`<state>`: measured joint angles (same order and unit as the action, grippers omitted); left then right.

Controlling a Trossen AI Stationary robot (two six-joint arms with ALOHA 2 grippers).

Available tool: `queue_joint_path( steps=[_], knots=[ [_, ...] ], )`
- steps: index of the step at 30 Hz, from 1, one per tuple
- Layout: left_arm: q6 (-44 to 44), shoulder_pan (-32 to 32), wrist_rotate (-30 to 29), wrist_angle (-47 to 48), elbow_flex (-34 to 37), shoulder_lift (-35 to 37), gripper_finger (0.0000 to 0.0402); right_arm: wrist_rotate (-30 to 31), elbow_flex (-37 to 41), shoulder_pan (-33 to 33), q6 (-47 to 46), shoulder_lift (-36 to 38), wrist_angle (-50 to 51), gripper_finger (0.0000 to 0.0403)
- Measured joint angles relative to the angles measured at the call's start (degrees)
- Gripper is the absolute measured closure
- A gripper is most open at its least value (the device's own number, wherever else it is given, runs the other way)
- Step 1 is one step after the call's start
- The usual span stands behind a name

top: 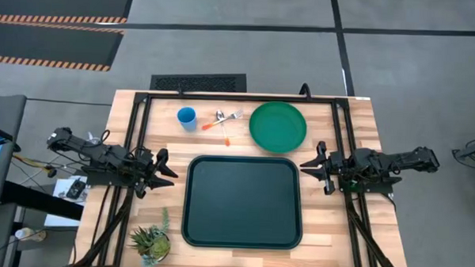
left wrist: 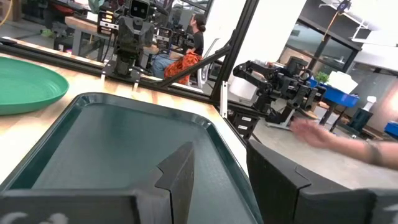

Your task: Pick and place plate/cup/fork/spoon on tray

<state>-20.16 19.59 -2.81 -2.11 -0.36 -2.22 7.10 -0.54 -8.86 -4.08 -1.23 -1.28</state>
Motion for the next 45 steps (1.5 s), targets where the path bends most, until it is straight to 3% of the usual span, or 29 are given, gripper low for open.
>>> queue_joint_path(
  steps=[9, 16, 27, 32, 39, 45],
  knots=[
    [0.4, 0.0, -7.9, -1.4, 0.0, 0.0, 0.0269, 0.5, 0.0, 0.0, -0.8, 0.0, -2.0, 0.0310],
    [0.3, 0.0, -14.7, -2.6, 0.0, 0.0, 0.0269, 0.6, 0.0, 0.0, -16.3, 0.0, -7.5, 0.0310],
    [-3.1, 0.0, -33.0, -13.1, -1.4, -0.4, 0.0269, 2.0, 0.0, 0.1, -19.4, 0.0, -9.6, 0.0310],
    [0.0, -1.3, -43.8, -6.3, -12.1, -6.2, 0.0268, 8.2, -0.5, 0.1, -16.8, 0.0, -9.4, 0.0304],
    [-0.1, -6.8, -44.1, 18.1, -35.5, -25.6, 0.0253, 16.0, -3.8, 2.3, -11.9, 0.0, -7.7, 0.0254],
    [-2.2, -16.5, -41.8, 38.3, -53.2, -46.2, 0.0215, 20.6, -6.0, 5.5, -15.9, 0.0, 2.6, 0.0185]
  ],
)
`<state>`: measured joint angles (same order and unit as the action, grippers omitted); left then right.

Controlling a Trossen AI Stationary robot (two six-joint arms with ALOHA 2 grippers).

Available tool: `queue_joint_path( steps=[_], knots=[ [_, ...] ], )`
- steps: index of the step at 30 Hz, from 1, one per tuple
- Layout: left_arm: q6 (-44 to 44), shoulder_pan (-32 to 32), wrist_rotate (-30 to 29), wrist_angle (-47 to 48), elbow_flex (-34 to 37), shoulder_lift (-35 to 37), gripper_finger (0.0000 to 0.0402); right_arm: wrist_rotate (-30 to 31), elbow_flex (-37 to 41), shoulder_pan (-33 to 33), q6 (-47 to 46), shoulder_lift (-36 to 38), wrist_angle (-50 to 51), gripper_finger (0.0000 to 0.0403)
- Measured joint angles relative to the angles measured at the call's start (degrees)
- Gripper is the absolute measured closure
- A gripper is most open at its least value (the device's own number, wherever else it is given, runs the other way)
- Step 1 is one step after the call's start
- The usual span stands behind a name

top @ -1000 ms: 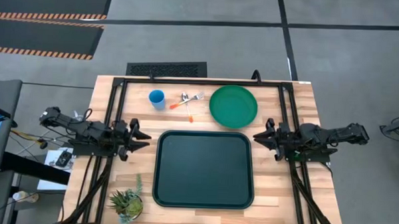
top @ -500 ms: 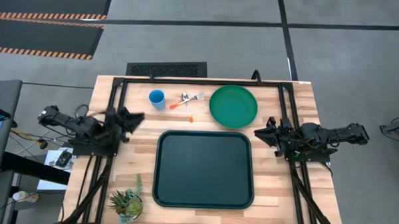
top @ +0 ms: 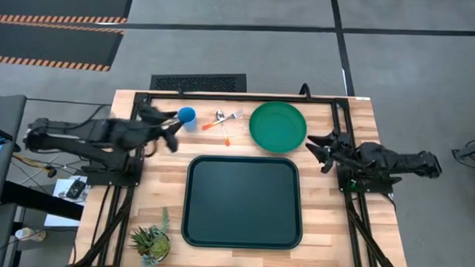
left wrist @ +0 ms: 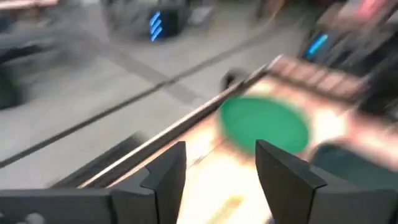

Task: Pick and place plate/cup/fork/spoon on tray
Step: Put the blue cup on the black tray

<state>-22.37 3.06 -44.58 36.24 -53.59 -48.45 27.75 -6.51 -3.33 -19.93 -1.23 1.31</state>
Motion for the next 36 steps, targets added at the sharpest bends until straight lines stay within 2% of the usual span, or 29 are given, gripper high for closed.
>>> queue_joint_path(
  steps=[3, 6, 12, 15, 16, 20, 27, 36],
  knots=[
    [-2.4, -8.6, 2.5, 9.4, -5.9, -7.9, 0.0201, 2.1, -0.1, 1.7, -3.2, 0.0, 2.5, 0.0170],
    [-1.9, -20.0, 8.3, 11.1, -8.6, -12.1, 0.0196, 2.2, -0.1, 3.0, -4.1, 0.0, 3.3, 0.0170],
    [8.1, -43.9, 28.2, 9.7, -8.9, -17.9, 0.0195, 0.8, -0.1, 3.1, -4.1, 0.0, 3.4, 0.0180],
    [11.0, -51.5, 38.9, 7.1, -8.9, -21.0, 0.0195, 0.7, -0.1, 3.1, -4.0, 0.0, 3.4, 0.0181],
    [12.1, -52.9, 40.6, 6.6, -9.0, -22.1, 0.0195, 0.7, -0.1, 3.1, -4.0, 0.0, 3.4, 0.0181],
    [17.4, -55.4, 40.7, 6.7, -9.0, -26.7, 0.0195, 0.7, -0.1, 3.1, -3.8, 0.0, 3.4, 0.0181],
    [21.0, -54.2, 45.4, 6.8, -9.0, -33.0, 0.0195, 0.6, -0.1, 3.1, -3.7, 0.0, 3.5, 0.0181],
    [23.7, -53.3, 45.4, 6.7, -4.6, -31.6, 0.0195, 0.6, -0.1, 3.1, -3.6, 0.0, 4.7, 0.0182]
  ],
)
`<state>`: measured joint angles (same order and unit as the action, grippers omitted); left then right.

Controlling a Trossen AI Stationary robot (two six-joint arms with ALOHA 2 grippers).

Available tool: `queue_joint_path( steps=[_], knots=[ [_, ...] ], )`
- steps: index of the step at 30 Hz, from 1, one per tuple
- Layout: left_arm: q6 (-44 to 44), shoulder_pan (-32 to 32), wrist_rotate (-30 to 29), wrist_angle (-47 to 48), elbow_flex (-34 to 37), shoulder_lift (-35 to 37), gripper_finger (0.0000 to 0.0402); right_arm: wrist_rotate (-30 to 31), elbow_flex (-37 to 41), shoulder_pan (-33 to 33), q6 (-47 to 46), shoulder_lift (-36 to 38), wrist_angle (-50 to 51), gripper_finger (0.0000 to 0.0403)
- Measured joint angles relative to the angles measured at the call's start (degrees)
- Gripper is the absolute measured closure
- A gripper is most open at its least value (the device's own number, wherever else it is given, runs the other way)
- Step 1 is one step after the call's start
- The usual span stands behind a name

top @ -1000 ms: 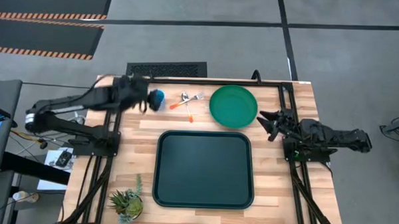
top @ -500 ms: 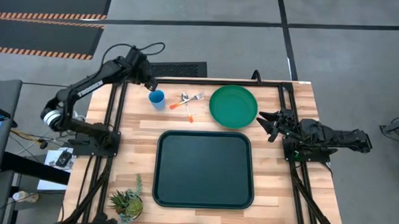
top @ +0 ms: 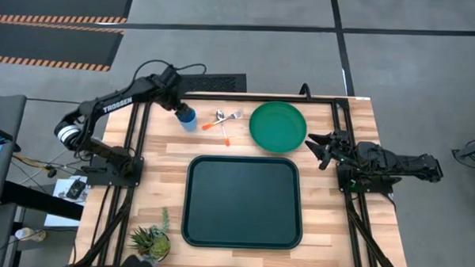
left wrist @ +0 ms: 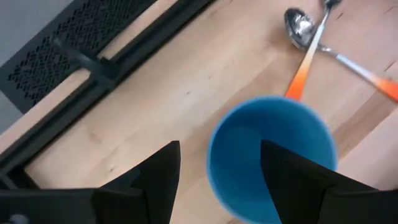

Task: Pick and place plate/cup/fork/spoon on tray
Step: Put the blue cup on the black tray

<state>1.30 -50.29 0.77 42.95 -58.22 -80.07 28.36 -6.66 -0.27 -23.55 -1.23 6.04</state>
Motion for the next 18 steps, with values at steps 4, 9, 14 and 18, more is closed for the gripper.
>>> queue_joint_path(
  steps=[4, 9, 14, 18],
  knots=[
    [0.7, -0.4, -0.1, -0.6, 2.2, 0.1, 0.0195, 0.0, 0.0, 0.0, 0.0, 0.0, 0.1, 0.0182],
    [1.3, -0.5, -1.5, -2.1, 3.4, 0.1, 0.0201, 0.0, 0.0, 0.0, 0.0, 0.0, 0.1, 0.0182],
    [1.2, -0.5, -1.5, -2.2, 3.4, 0.1, 0.0258, 0.0, 0.0, 0.0, 0.0, 0.0, 0.1, 0.0182],
    [2.1, -0.5, -1.1, -1.1, 3.4, -1.3, 0.0331, 0.0, 0.0, 0.0, 0.0, 0.0, 0.2, 0.0182]
  ],
)
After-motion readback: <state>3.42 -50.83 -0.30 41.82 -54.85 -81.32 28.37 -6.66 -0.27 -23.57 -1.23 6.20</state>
